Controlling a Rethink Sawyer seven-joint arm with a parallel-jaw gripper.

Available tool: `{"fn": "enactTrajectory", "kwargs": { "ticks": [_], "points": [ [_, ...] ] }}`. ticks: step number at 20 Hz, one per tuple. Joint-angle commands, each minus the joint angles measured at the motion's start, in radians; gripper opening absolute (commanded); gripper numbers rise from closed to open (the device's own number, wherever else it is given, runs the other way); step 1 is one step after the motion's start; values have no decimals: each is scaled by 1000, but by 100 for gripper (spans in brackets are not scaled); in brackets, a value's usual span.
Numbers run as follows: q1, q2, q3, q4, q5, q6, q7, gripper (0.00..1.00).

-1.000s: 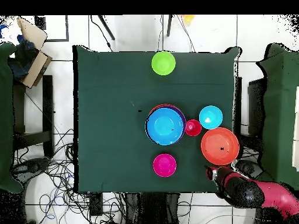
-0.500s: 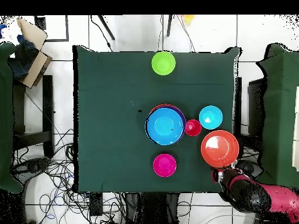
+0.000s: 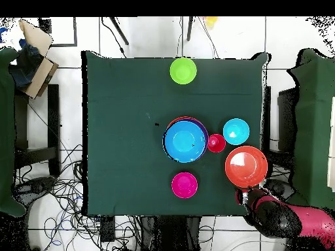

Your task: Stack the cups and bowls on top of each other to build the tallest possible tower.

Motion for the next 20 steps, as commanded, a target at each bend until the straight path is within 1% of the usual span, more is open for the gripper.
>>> {"fn": "enactTrajectory", "kwargs": {
  "ticks": [1,6,12,14,20],
  "points": [
    [81,50,-3,-11,-54,22,-144,100],
    [73,74,11,-46,-31,61,-195,100],
    [99,98,17,-103,-4,105,-210,100],
    [116,111,11,-123,-8,107,-202,100],
    [151,206,-11,-209,-42,87,-215,100]
  ]
}}
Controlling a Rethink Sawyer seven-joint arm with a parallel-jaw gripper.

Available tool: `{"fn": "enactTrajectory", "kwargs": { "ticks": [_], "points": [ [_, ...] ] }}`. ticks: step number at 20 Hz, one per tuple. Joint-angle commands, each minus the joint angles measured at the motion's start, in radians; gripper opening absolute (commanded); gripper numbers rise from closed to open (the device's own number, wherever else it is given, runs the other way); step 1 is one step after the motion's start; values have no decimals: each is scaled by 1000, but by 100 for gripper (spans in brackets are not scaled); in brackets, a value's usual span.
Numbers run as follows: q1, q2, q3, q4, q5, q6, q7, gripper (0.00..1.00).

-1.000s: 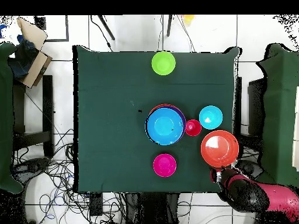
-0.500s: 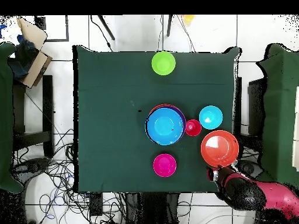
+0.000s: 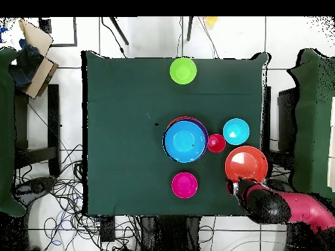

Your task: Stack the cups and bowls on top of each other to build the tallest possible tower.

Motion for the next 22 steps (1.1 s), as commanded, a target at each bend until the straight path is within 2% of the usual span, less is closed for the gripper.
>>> {"fn": "enactTrajectory", "kwargs": {
  "ticks": [1,8,19,20,22],
  "points": [
    [84,128,-11,-164,-41,84,-223,100],
    [105,177,-24,-211,-55,74,-235,100],
    [118,269,-58,-264,-147,-18,-216,100],
    [115,271,-55,-264,-153,-18,-212,0],
    [121,268,-57,-265,-153,-4,-218,0]
  ]
}}
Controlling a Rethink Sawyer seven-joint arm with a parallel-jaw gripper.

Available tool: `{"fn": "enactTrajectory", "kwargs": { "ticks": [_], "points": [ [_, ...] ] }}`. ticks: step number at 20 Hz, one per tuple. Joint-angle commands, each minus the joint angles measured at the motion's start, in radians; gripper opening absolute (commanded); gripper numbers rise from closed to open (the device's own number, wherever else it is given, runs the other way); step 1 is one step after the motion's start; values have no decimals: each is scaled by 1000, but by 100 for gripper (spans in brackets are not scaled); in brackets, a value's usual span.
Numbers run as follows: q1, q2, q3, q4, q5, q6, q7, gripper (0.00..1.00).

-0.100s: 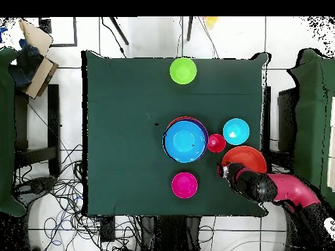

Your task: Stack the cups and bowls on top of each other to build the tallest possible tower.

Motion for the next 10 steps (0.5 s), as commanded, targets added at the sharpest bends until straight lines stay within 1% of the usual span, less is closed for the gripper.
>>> {"fn": "enactTrajectory", "kwargs": {
  "ticks": [1,3,10],
  "points": [
    [68,60,-51,-108,-114,2,-221,0],
    [70,54,-51,-110,-108,-3,-200,0],
    [64,54,-56,-100,-125,-28,-191,0]
  ]
}}
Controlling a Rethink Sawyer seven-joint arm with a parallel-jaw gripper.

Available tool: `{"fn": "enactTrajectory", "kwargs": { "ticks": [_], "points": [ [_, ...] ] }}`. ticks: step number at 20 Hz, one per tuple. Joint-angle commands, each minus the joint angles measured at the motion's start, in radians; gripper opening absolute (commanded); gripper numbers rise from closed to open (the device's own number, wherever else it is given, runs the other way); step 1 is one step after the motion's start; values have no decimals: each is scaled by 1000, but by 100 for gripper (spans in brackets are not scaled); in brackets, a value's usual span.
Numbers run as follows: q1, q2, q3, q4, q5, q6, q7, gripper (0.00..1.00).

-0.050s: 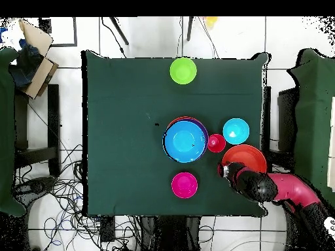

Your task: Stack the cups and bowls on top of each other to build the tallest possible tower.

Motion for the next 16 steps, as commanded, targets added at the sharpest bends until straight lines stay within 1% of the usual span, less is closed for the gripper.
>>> {"fn": "enactTrajectory", "kwargs": {
  "ticks": [1,4,6,7,8,9,10,11,13,16],
  "points": [
    [60,60,-58,-98,-125,-30,-189,0],
    [62,41,-62,-82,-127,-33,-174,0],
    [59,-7,-62,-36,-115,-28,-153,0],
    [53,-56,-61,13,-101,-22,-132,0],
    [50,-88,-58,44,-90,-19,-120,0],
    [47,-145,-52,101,-70,-17,-93,0],
    [44,-173,-48,128,-60,-17,-82,0],
    [37,-216,-42,176,-43,-18,-64,0],
    [30,-265,-37,229,-24,-21,-44,0],
    [20,-305,-37,278,-15,-30,-27,0]
  ]
}}
